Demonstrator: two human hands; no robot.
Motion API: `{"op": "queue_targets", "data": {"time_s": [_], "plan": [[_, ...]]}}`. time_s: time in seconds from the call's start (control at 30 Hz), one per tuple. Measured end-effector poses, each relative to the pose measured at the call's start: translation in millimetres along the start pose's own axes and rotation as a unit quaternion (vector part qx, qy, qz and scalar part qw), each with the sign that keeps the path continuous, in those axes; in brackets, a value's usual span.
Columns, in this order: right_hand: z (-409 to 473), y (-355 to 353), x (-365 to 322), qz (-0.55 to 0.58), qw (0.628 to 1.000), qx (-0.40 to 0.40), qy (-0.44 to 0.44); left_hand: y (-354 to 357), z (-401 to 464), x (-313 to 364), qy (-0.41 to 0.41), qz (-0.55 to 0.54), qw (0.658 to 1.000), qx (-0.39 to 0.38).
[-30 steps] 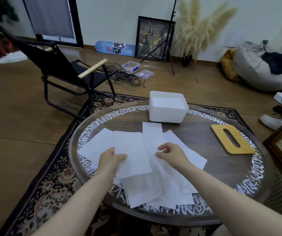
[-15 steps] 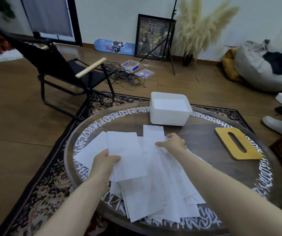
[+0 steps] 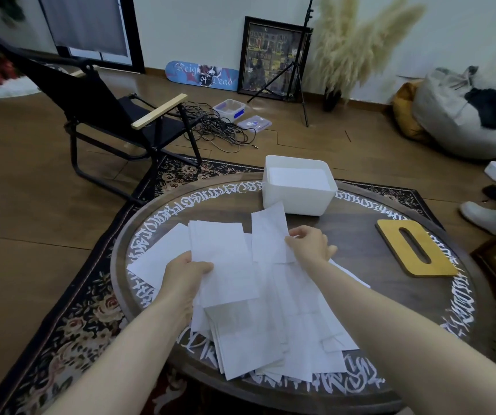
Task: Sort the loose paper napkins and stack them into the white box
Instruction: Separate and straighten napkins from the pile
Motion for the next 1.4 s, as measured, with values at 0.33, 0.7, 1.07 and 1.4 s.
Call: {"op": "queue_targets", "data": {"time_s": [0.33, 0.7, 1.07, 1.4], "plan": [[-28, -32, 9, 0.094, 0.996, 0.004, 0.000, 3, -9, 2, -0.001, 0.004, 1.000, -0.007], [-102, -73, 5, 0.310, 0.945, -0.086, 0.055, 9, -17, -1, 0.002, 0.007, 1.000, -0.030], [-124, -49, -3, 0.401, 0.892, -0.199, 0.057, 20, -23, -5, 0.000, 0.007, 0.998, -0.065], [-126, -38, -6, 0.362, 0.910, -0.194, 0.053, 23, -21, -9, -0.017, -0.074, 0.992, -0.102]]}}
Point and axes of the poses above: each hand's wrist, its own z-axis towards the middle knuckle, its own y-axis out of the palm, x = y × z, the point moved 5 cm from there along z, towards the middle knuckle, and after that the axes turned 4 degrees about z, right-handed, at the moved point
